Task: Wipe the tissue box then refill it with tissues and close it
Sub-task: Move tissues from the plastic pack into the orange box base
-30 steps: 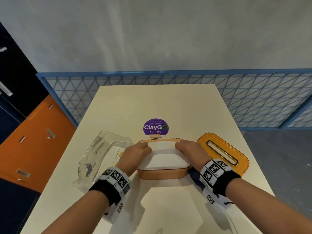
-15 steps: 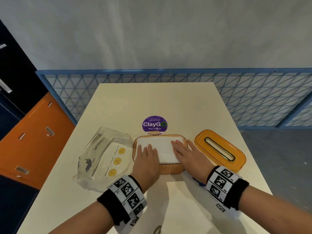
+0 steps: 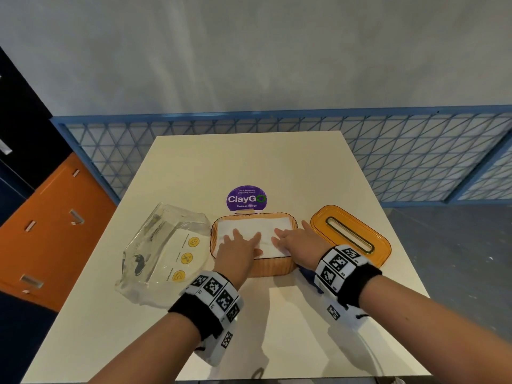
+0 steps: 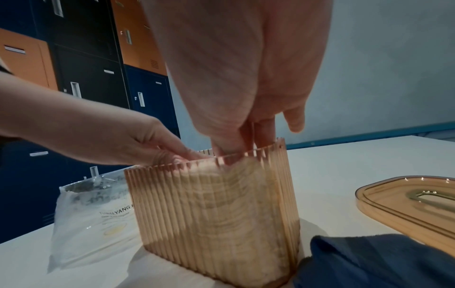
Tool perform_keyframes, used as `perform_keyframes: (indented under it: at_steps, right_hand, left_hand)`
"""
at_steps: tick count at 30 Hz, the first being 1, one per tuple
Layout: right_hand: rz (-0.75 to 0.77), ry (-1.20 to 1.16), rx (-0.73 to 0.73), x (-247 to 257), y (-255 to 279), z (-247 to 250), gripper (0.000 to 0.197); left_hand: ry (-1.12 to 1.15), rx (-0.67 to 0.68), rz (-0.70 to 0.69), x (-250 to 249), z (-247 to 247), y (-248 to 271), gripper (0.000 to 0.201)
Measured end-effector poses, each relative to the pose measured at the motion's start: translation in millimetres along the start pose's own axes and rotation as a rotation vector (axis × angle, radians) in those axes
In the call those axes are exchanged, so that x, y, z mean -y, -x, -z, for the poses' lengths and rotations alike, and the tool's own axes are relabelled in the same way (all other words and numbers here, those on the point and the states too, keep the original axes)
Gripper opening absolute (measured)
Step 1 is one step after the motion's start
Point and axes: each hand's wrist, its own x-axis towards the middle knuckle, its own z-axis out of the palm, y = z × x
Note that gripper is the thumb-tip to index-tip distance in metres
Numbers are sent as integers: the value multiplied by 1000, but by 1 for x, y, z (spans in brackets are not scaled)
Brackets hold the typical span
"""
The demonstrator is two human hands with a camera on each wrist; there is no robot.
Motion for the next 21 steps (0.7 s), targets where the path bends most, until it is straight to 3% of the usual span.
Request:
perform_keyframes:
  at_steps: [4,11,15,18,21]
  right_hand:
    - [-31,-30,-18,2,1,-5,52]
    - [-54,-103,-106,2,5,-7,47]
    - [-22,-127,-165,-2,5,-13,49]
    - [-10,-383,-391,-16,7,-23,46]
    - [-205,-601,-663,-48,11,-43,43]
  left_hand:
    - [-79,-117,-84,-4,-4,2,39]
    - [192,-294,-246,2,-7,11,43]
    - [128,-328,-264,2,-10,6,34]
    - [85,-333,-268,4,-13,2,39]
    - [82,-337,-305,6,-16,-3,46]
